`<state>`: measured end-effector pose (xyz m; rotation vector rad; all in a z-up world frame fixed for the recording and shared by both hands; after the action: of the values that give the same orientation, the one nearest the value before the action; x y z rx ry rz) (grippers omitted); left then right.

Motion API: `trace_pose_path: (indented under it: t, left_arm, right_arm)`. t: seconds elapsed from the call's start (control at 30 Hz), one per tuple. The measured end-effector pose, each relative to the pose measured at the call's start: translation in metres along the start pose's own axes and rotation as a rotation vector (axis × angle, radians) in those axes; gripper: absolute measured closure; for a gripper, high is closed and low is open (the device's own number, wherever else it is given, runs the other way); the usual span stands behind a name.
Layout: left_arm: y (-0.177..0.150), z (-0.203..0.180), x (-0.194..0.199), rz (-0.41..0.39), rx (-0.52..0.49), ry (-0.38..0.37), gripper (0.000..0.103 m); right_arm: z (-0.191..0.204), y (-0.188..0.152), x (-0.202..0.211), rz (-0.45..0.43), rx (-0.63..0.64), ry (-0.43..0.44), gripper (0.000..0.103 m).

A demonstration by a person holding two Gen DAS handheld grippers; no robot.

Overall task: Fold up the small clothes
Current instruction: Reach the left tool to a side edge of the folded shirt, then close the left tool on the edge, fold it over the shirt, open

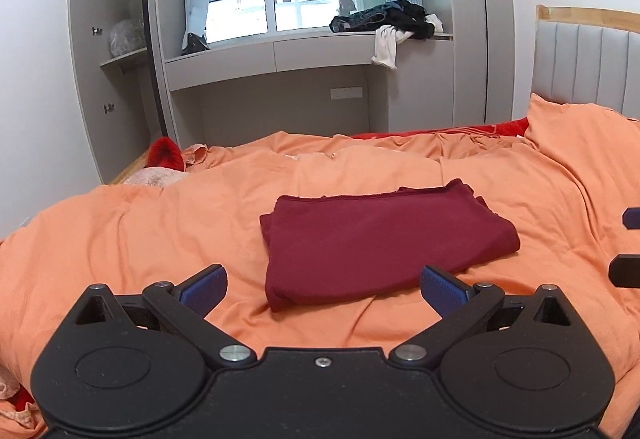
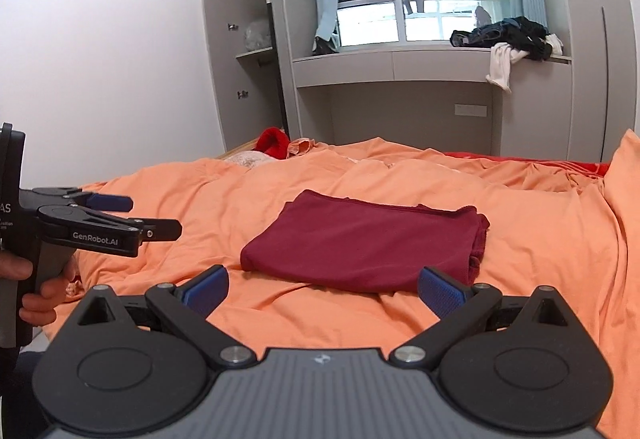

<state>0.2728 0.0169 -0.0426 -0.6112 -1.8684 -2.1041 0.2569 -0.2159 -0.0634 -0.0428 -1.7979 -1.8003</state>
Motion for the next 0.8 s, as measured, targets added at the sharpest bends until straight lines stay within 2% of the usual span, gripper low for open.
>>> trace_pose_path:
  t: [0.1,0.2,0.23,0.33,0.37,0.43,0.5,0.63,0.8]
  left_arm:
    - [-0.006,0.009,-0.014,0.014,0.048,-0.052,0.000]
    - [-0.014,0.030,-0.044,0.033,0.124,-0.089,0.001]
    - [-0.018,0.042,-0.059,0.052,0.176,-0.118,0.001]
    - [-0.030,0.072,-0.111,0.123,0.346,-0.263,0.001]
    - [-0.034,0.082,-0.131,0.159,0.388,-0.286,0.001]
    - [-0.045,0.105,-0.176,0.231,0.457,-0.276,0.001]
    - [-0.052,0.125,-0.214,0.265,0.523,-0.267,0.001]
    - [-0.054,0.140,-0.279,0.313,0.657,-0.362,0.001]
    - [-0.054,0.134,-0.346,0.367,0.732,-0.438,0.001]
  right_arm:
    - [0.001,0.004,-0.004,-0.010,0.012,-0.010,0.000]
    - [-0.003,0.009,-0.013,-0.014,0.016,-0.035,0.000]
    - [-0.006,0.009,-0.015,-0.017,0.014,-0.039,0.000]
    - [-0.014,0.006,-0.024,-0.015,-0.004,-0.034,0.000]
    - [-0.017,0.004,-0.027,-0.012,-0.009,-0.031,0.000]
    - [-0.023,-0.001,-0.034,-0.003,-0.015,-0.036,0.000]
    - [-0.030,-0.005,-0.043,0.002,-0.021,-0.047,0.000]
    - [-0.042,-0.009,-0.059,0.004,-0.051,-0.044,0.000]
    - [-0.057,-0.014,-0.082,0.029,-0.078,-0.057,0.000]
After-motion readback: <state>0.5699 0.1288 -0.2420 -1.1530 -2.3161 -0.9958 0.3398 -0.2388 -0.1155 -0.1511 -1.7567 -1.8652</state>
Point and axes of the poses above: each gripper's, at about its wrist camera, not at the fingertips, and x roughly against the way its jaws point, z to its left, y to its top, the point moved 9 cm from there along -x, roughly the way its jaws point, and after that the axes turned 1 degree about -y, right-handed, at the moved point
